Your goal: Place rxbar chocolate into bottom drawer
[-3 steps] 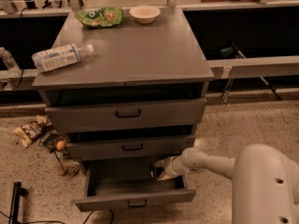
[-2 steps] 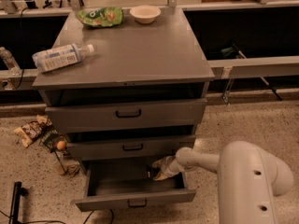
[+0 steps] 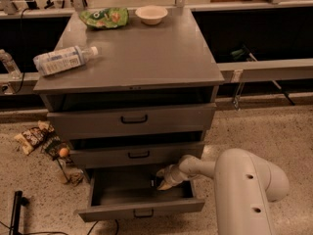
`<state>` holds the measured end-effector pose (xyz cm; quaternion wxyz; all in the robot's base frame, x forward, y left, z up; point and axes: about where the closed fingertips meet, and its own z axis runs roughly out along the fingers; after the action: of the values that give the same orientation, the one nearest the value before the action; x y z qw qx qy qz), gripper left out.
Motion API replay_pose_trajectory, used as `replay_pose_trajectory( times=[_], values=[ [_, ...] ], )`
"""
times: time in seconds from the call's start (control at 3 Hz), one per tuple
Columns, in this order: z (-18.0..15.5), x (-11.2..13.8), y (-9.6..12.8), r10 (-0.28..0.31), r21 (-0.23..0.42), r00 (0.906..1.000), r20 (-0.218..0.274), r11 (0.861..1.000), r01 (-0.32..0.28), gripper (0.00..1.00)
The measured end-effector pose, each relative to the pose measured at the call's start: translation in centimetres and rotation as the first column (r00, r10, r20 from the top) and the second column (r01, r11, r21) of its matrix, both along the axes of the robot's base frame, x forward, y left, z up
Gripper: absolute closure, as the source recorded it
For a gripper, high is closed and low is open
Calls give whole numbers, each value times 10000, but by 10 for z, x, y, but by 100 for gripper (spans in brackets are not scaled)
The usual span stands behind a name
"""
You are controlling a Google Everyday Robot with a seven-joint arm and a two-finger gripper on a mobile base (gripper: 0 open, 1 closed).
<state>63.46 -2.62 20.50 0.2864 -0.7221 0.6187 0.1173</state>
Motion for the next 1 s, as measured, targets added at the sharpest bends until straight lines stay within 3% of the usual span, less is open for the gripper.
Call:
replay_pose_trajectory(
  times=[0.33, 0.67, 1.0],
  values=[
    [-5, 3, 4, -103, 9, 9999, -57, 9999, 103, 15],
    [2, 3, 4, -313, -53, 9995, 101, 9995, 313, 30],
    [25, -2, -7, -912, 7, 9951, 389, 9958, 912, 28]
  ],
)
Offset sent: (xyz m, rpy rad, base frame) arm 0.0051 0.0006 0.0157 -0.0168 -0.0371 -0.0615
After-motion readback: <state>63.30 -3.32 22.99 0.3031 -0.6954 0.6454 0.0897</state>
